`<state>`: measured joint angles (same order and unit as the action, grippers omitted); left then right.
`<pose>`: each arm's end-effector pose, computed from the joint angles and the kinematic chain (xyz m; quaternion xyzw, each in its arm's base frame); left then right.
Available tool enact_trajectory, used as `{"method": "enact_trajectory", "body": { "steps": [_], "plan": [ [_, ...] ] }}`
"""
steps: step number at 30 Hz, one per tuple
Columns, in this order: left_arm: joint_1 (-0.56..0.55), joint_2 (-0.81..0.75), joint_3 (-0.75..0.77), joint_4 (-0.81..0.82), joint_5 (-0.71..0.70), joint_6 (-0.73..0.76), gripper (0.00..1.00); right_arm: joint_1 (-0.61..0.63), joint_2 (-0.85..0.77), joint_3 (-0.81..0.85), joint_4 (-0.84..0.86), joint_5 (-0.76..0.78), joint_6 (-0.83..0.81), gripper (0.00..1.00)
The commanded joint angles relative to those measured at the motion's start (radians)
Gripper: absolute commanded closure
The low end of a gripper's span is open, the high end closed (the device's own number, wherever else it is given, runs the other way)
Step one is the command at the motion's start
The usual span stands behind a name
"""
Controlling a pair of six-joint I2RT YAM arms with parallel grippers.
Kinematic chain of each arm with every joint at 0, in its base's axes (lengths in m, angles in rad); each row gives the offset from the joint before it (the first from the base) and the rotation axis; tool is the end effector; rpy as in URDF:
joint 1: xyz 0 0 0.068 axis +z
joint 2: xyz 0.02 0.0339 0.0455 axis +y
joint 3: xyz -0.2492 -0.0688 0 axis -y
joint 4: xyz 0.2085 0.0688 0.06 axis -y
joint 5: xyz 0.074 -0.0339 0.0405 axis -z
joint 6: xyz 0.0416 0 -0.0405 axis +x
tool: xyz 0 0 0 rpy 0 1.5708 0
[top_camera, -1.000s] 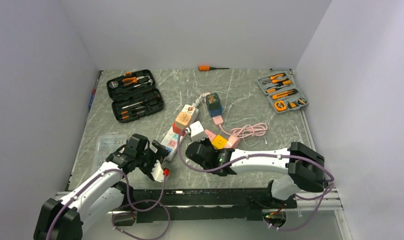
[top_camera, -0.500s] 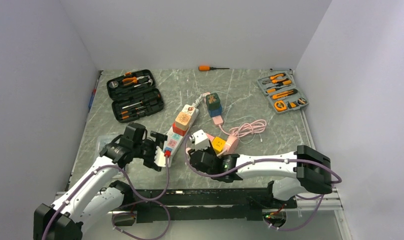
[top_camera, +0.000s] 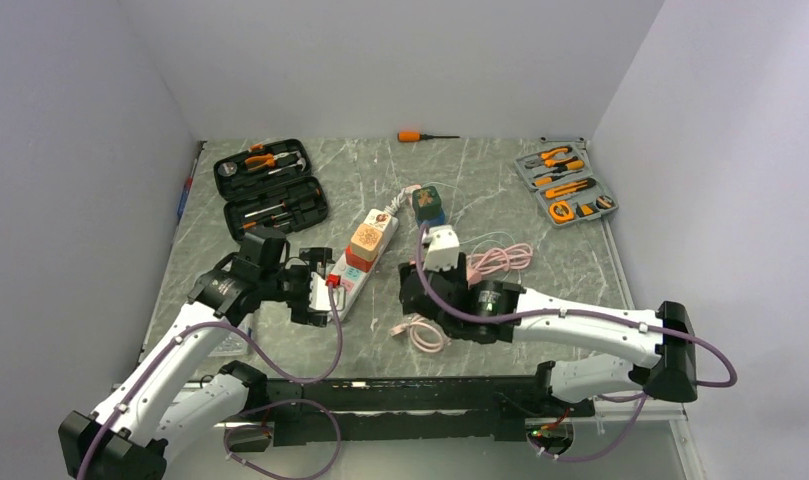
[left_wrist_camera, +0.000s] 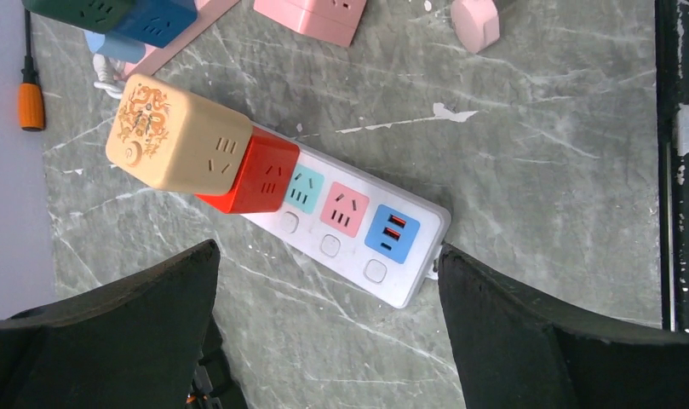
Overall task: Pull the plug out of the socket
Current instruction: Place the plug at the center of the board, then remove the plug from the socket.
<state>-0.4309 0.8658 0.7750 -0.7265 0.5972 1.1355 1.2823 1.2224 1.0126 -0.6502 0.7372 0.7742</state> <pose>0.1227 -0.0821 0.2651 0.7037 0.5534 -0.1354 0.4244 0.0893 0.2027 0.2836 -0.0984 0.8780 0.1036 0.4569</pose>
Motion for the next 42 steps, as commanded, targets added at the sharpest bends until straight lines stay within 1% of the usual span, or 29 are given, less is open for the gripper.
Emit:
{"method": "enact_trajectory", "body": {
  "steps": [1, 4, 9, 13, 20, 22, 27, 33, 37, 39, 42],
  "plan": [
    [0.000, -0.002, 0.052, -0.051, 0.046, -0.018, 0.01, -0.125, 0.065, 0.089, -0.300, 0.074, 0.194, 0.25],
    [-0.002, -0.010, 0.053, -0.054, 0.041, -0.012, 0.01, -0.223, 0.084, 0.088, -0.340, 0.034, 0.245, 0.26],
    [-0.008, -0.033, 0.035, -0.068, 0.039, 0.018, 0.00, -0.332, 0.080, 0.062, -0.280, -0.045, 0.230, 0.27],
    [-0.016, -0.044, 0.023, -0.057, 0.040, 0.013, 0.01, -0.412, 0.126, 0.058, -0.244, -0.096, 0.202, 0.27],
    [-0.026, -0.075, -0.006, -0.058, 0.030, 0.034, 0.01, -0.471, 0.239, 0.068, -0.189, -0.135, 0.170, 0.27],
    [-0.028, -0.085, -0.017, -0.055, 0.028, 0.037, 0.01, -0.483, 0.265, 0.065, -0.174, -0.140, 0.172, 0.30],
    [-0.029, -0.104, -0.039, -0.052, 0.024, 0.049, 0.00, -0.504, 0.301, 0.060, -0.129, -0.167, 0.154, 0.43],
    [-0.033, -0.108, -0.052, -0.026, 0.024, 0.035, 0.01, -0.503, 0.318, 0.029, -0.111, -0.222, 0.151, 0.55],
    [-0.043, -0.097, -0.057, 0.007, 0.030, 0.005, 0.01, -0.498, 0.278, -0.057, -0.050, -0.275, 0.155, 0.76],
    [-0.050, -0.087, -0.057, 0.022, 0.032, -0.007, 0.01, -0.486, 0.236, -0.102, -0.004, -0.289, 0.153, 0.83],
    [-0.067, -0.061, -0.049, 0.056, 0.039, -0.066, 0.01, -0.451, 0.155, -0.169, 0.081, -0.296, 0.125, 0.92]
  ]
}}
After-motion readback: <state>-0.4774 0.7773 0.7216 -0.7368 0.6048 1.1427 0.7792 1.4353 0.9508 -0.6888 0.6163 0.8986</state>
